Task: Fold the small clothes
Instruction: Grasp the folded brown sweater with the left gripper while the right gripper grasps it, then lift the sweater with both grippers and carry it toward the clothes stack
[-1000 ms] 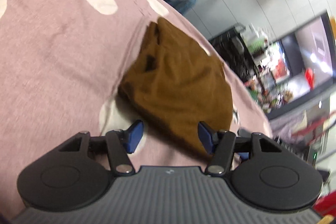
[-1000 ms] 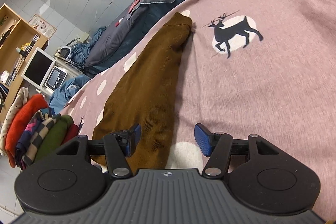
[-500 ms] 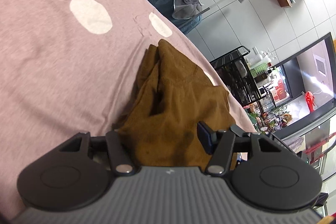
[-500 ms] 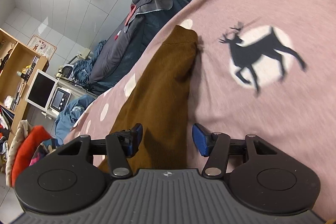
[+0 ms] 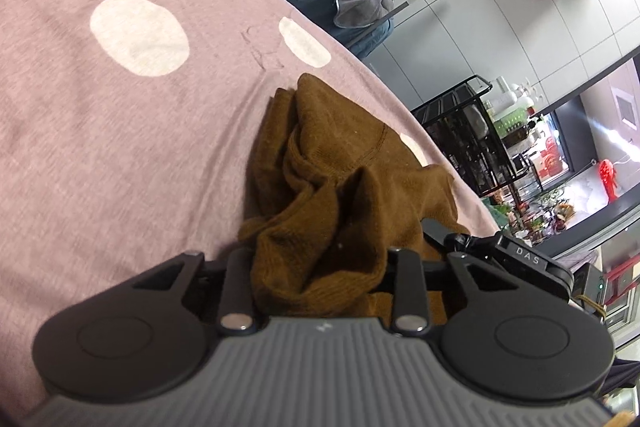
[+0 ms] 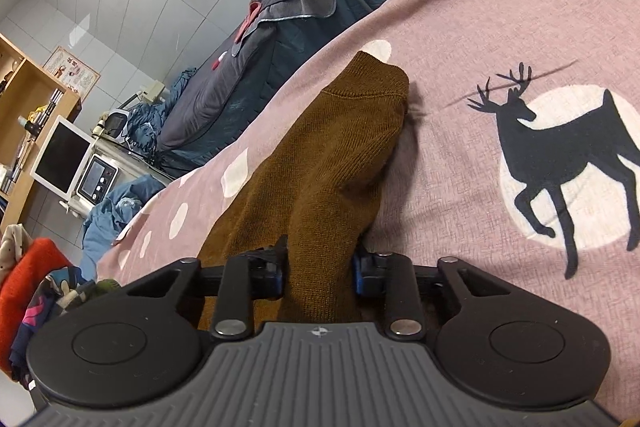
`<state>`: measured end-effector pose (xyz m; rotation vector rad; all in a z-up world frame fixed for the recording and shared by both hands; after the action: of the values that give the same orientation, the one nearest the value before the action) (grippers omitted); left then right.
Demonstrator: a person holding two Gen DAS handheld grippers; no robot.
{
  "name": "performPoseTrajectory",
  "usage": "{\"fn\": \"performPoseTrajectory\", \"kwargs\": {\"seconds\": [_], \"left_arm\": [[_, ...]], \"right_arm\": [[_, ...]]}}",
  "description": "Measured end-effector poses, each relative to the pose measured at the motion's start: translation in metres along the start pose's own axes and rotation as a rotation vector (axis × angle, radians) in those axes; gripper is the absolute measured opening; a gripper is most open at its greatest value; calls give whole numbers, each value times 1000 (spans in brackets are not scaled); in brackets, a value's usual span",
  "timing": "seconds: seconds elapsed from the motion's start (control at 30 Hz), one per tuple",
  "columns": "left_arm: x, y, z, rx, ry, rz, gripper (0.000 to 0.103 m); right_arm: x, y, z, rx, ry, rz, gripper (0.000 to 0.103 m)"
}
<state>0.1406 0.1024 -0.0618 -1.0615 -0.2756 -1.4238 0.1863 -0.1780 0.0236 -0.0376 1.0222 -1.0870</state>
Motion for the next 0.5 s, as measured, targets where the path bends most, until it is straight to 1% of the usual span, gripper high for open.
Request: {"fn": "performPoseTrajectory", "kwargs": {"seconds": [0.2, 0.3, 0.37, 0.43, 0.5], "left_arm": [[19, -2, 1, -38, 133, 49, 21], [36, -9, 4, -34, 248, 65, 19], [49, -18, 9, -20, 307, 50, 19], [62, -30, 15, -8, 351, 35, 19], [76, -41, 23, -1, 390, 30, 19]], "right_arm": [[-5, -3, 1, -4, -31, -22, 36], [-23, -7, 1, 7, -117, -48, 34], [-38, -14, 3, 20, -160, -31, 34], [-52, -20, 8, 26, -169, -1, 33], [-71, -26, 13, 30, -208, 21, 33]]}}
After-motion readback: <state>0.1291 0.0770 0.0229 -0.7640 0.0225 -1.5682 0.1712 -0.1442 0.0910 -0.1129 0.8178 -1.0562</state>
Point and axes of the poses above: each gripper's, at about its wrist camera, not at the fingertips, and y roughly the way its jaws point, x to its right, z to its top, the point moved 2 cm from there along y, roughly the way its jaws point, and after that the axes turned 12 degrees about x, right-handed, at the moved point
